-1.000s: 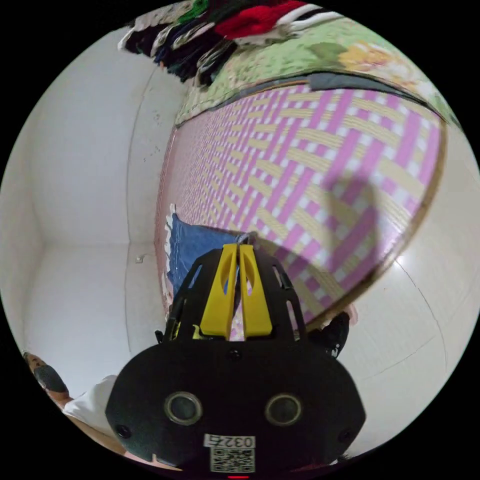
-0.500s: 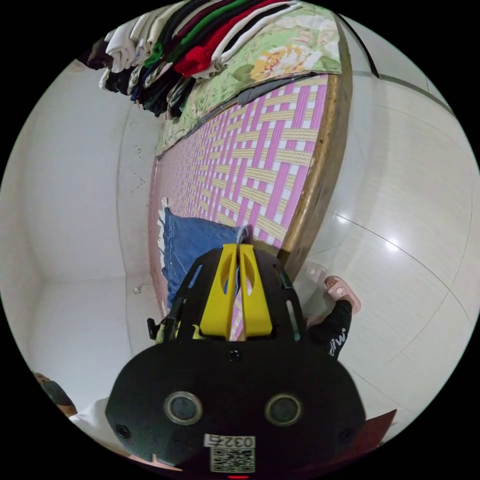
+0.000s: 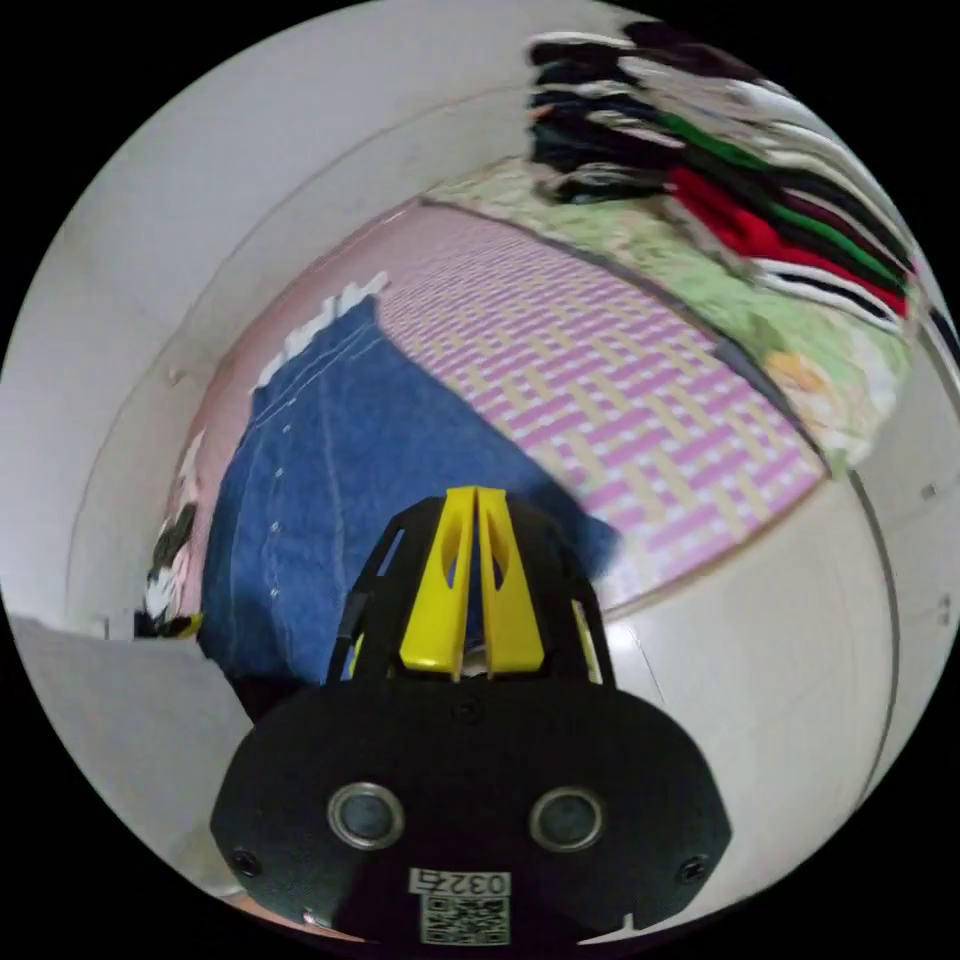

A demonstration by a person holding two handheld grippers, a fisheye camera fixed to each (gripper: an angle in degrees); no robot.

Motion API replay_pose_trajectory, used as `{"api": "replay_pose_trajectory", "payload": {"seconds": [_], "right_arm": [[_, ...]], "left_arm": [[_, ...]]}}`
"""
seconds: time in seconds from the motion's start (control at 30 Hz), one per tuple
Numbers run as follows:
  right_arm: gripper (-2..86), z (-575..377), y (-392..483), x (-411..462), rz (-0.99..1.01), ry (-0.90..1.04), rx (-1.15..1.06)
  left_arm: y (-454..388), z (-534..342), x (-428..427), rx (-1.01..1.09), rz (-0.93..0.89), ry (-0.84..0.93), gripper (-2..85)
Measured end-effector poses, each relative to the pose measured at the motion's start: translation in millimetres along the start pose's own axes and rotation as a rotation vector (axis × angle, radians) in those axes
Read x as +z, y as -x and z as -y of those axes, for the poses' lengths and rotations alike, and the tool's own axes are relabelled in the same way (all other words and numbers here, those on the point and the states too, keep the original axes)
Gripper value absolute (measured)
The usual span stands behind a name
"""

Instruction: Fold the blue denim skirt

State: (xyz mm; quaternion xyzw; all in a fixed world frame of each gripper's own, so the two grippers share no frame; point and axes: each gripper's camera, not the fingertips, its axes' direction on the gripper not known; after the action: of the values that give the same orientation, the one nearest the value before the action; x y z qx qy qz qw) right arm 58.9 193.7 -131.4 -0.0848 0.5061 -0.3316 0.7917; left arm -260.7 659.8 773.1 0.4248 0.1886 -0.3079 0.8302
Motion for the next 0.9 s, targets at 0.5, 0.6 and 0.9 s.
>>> {"api": "replay_pose_trajectory", "payload": {"seconds": [0.5,0.6,0.9], "right_arm": [[0.0,-31,-71,39,0.322,0.186,-0.004],[6.2,-32,-97,9,0.365,0.024,0.059],[10.7,53,-110,49,0.358,0.343,-0.276]], "left_arm": [[49,-53,-41,0.005,0.23,-0.004,-0.5],[67,-76,-85,-0.098,0.203,-0.219,1.0],[110,-73,-128,-0.104,0.188,-0.217,9.2]]}}
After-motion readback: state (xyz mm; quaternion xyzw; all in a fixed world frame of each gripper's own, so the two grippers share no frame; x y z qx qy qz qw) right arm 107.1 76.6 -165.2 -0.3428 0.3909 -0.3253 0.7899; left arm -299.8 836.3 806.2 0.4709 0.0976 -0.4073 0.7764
